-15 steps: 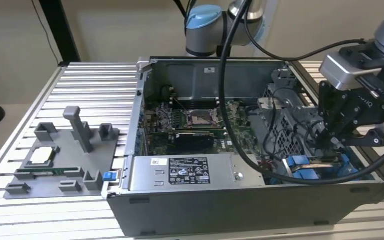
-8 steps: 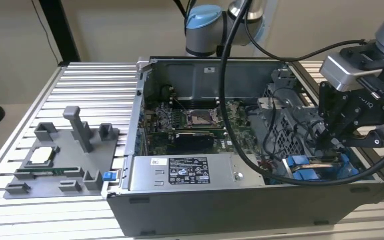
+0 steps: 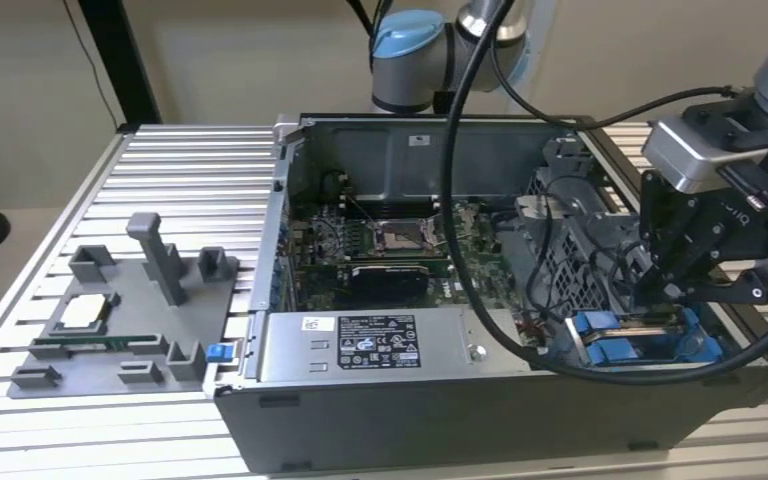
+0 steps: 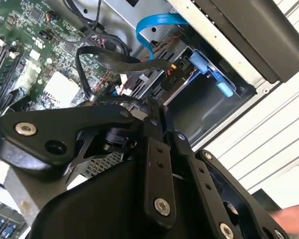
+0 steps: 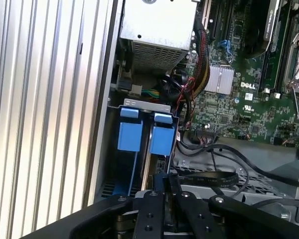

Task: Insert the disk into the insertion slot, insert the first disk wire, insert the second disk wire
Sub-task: 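Insert the second disk wire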

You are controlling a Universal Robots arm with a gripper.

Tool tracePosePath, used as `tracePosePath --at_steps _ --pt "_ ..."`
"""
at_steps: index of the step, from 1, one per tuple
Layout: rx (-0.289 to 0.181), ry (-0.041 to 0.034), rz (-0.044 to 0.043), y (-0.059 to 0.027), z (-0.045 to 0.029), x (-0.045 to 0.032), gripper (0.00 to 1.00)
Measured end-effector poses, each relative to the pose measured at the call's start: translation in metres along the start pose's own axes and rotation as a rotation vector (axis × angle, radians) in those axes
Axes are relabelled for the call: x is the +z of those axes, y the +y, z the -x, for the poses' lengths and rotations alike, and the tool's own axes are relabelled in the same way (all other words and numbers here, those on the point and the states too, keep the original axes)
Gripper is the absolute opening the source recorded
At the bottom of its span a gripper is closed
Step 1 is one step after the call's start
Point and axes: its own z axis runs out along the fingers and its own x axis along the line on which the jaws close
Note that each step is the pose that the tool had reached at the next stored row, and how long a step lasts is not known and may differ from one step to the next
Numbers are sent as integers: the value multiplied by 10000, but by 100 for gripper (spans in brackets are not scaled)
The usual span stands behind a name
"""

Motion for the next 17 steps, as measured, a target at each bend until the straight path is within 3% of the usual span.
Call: tracePosePath --at_steps 11,17 --pt "-32 9 -95 -32 -20 57 0" --pt "-37 -47 -154 -45 -23 85 0"
